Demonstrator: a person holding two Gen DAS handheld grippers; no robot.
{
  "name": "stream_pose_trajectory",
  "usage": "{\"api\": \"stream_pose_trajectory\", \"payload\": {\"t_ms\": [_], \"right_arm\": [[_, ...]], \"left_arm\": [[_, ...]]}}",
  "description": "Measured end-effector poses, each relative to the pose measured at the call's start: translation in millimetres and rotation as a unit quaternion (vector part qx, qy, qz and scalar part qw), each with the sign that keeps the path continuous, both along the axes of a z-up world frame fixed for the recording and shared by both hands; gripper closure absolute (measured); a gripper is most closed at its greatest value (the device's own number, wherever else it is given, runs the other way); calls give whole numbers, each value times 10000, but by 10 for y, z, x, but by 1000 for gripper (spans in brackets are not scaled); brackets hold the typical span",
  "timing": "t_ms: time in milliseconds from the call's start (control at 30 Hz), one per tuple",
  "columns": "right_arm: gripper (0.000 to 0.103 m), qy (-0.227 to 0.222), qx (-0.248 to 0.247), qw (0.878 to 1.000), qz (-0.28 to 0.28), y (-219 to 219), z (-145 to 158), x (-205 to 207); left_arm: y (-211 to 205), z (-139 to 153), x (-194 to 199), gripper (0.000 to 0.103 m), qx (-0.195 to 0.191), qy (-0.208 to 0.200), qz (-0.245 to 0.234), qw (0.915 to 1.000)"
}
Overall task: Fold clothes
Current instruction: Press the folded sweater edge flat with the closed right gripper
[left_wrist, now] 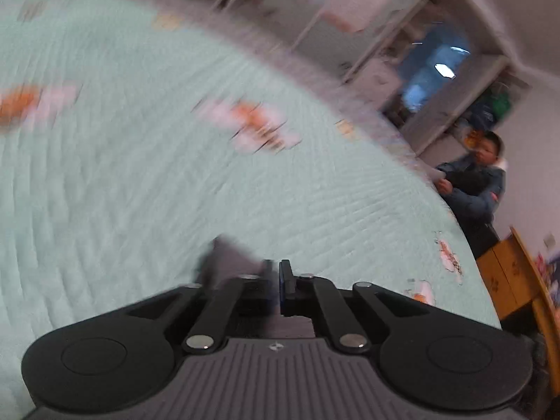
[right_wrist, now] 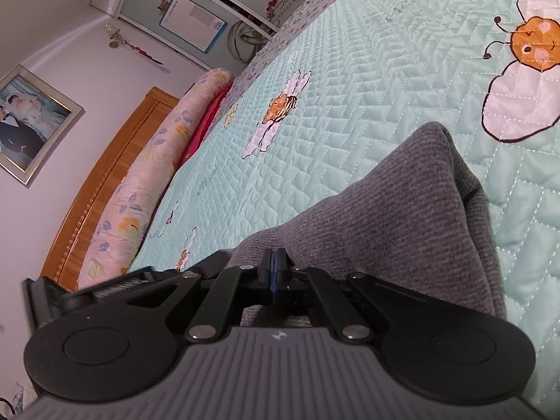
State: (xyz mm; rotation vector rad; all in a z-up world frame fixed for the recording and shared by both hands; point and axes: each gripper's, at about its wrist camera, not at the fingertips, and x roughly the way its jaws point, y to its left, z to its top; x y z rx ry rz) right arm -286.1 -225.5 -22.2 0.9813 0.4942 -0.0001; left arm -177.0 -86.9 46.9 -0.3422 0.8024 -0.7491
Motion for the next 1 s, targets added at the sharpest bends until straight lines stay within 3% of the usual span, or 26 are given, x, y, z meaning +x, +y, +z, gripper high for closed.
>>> {"api": "stream_pose_trajectory", "payload": {"t_ms": [33,100,167,200,233,300,367,467,533,567,600,733,900,1000], "right_arm": [[103,-12,31,10000,-2,-6,-4,-4],[103,-13,21,10000,-6,-5,1,-2],[103,-12,7,10000,-10,-3,7,1],[103,20,68,10000,-6,-18,1,6],[103,51,146,9999,-19,-40,1,14],[103,99,418,9991,-48,-101,69,-13],[94,53,744,9971,-149,-175,176,-92],[93,-432,974,9932,-480,-333,298,-302],[80,-514,1064,9908,-656,-419,246,-392],[87,-477,1136,9899,-696,-444,147,-411],[103,-441,1209,9889,-737,-469,47,-430],[103,-294,1498,9842,-898,-570,-350,-508],[103,-146,1560,9834,-919,-581,-194,-507],[97,-215,1427,9840,-1049,-560,-90,-577]], "left_arm": [[-44,88,-57,98,-84,-126,-173,9997],[-237,2,-73,91,356,-103,-504,9980],[-382,-261,-67,99,844,65,-628,9944],[-312,-335,-91,99,553,-32,-561,9969],[-282,-338,-115,99,511,-80,-559,9971],[-313,-284,-147,99,690,-248,-635,9953],[-321,-302,-137,99,661,-275,-650,9953],[-329,-329,-122,99,612,-312,-673,9954],[-293,-340,-110,99,525,-303,-689,9958],[-278,-346,-104,99,483,-298,-700,9959],[-272,-357,-97,99,451,-288,-719,9960],[-262,-356,-126,99,424,-352,-729,9958],[-279,-334,-155,99,514,-492,-715,9949],[-251,-354,-137,99,416,-430,-709,9957]]}}
